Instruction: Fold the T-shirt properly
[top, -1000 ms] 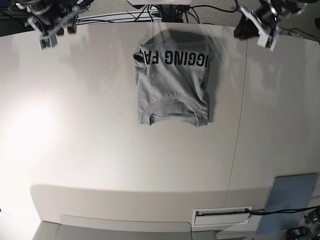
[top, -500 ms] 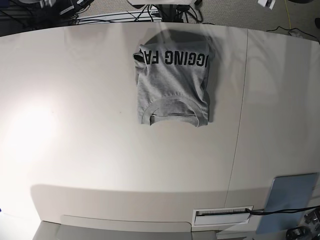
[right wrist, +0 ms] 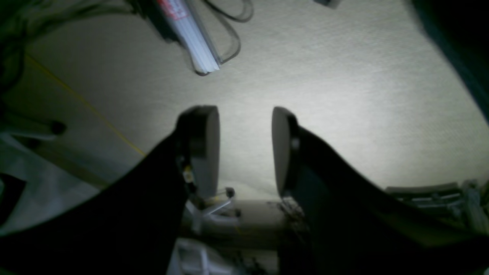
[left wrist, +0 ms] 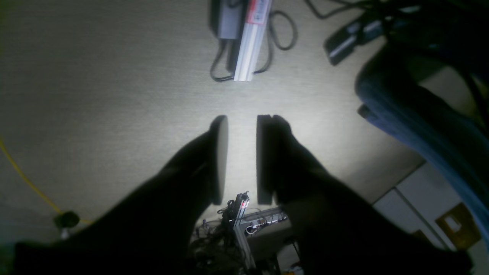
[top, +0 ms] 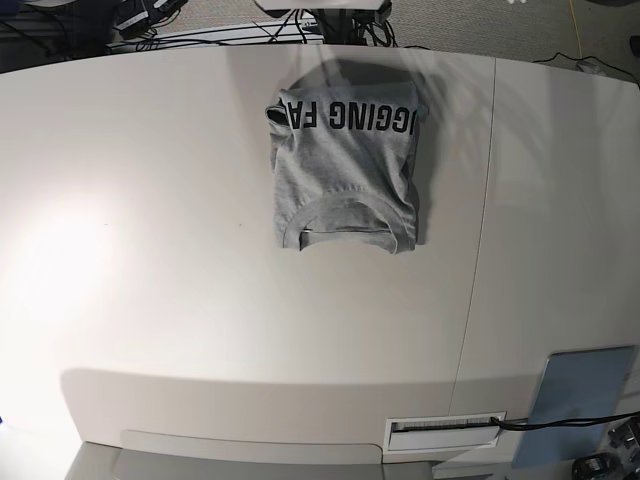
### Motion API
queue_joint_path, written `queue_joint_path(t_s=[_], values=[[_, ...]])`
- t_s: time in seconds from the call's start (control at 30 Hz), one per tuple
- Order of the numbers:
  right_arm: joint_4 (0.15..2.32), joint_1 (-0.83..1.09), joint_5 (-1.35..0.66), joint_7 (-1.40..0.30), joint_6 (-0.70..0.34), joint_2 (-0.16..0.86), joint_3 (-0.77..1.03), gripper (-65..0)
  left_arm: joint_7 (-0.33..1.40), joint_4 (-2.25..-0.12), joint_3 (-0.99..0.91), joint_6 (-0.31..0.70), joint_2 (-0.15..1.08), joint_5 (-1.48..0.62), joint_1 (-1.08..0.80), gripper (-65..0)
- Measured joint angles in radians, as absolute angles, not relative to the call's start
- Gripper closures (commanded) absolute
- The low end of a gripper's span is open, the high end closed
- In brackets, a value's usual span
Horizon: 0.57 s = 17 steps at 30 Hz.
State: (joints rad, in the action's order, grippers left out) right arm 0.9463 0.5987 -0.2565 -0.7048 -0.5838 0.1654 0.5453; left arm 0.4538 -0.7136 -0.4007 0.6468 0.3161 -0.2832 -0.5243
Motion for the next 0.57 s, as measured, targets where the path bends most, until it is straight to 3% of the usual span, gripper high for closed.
queue_joint_path(t_s=[0.27, 0.57], values=[[0.500, 0.319, -0.125, -0.435, -0.599, 0.245, 0.493, -22.5, 0.281, -0.386, -0.401, 0.480, 0.226, -0.035, -0.264, -14.7], [0.434, 0.240, -0.104, -0.398, -0.586, 0.249, 0.255, -22.5, 0.284, -0.286, -0.400, 0.440, 0.171, -0.019, -0.176, -14.7]])
